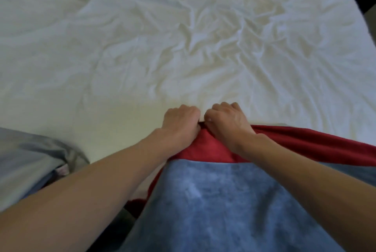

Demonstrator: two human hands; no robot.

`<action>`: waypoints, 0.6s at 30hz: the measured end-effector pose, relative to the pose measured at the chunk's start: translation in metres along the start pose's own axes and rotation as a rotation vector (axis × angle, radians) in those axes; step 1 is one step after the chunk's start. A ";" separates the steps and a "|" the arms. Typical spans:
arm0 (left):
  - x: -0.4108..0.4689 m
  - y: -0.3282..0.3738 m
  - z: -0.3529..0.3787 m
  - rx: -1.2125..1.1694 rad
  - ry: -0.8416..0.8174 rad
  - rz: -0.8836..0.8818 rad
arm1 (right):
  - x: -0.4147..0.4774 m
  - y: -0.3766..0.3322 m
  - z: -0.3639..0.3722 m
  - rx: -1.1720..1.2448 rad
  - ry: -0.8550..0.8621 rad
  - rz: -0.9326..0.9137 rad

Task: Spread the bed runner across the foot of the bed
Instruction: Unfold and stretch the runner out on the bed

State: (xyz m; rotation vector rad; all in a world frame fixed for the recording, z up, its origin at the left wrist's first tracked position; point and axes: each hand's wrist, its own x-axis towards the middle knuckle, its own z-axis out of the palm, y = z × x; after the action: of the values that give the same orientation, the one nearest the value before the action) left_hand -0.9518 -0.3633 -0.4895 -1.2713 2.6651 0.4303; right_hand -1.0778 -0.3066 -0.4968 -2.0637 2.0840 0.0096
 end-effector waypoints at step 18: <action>-0.020 -0.073 0.014 -0.055 -0.033 -0.089 | 0.039 -0.028 0.010 0.076 0.074 0.176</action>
State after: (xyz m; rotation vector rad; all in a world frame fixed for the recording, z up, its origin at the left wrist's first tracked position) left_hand -0.8819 -0.3877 -0.5115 -1.3791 2.5747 0.5102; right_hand -1.0486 -0.3441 -0.5088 -1.8592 2.2666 -0.1191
